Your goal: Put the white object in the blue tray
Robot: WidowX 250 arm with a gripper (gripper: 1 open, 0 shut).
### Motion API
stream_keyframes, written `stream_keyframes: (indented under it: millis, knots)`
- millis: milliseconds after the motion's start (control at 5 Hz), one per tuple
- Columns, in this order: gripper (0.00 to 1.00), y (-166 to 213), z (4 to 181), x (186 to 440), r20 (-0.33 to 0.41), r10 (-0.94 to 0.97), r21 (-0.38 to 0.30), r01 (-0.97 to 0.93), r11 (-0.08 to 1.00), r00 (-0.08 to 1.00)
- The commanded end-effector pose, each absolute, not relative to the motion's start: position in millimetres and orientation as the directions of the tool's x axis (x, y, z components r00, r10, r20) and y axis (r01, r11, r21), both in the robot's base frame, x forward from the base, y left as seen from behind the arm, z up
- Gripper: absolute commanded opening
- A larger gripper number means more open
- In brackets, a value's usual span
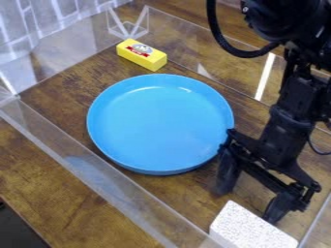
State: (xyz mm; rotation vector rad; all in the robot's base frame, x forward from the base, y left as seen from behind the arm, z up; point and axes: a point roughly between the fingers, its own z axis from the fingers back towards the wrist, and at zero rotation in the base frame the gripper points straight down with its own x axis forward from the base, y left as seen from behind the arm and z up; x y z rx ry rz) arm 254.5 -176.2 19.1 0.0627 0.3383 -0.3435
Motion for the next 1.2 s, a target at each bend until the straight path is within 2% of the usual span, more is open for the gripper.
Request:
stream_keyframes:
  millis: [0, 1000]
  knots:
    - [1.0, -176.9, 23.1, 247.4, -0.37, -0.356, 0.001, 0.383, 0.924, 0.858]
    - [1.0, -180.5, 23.3, 243.7, -0.459, -0.349, 0.024, 0.403, 0.915, 0.817]
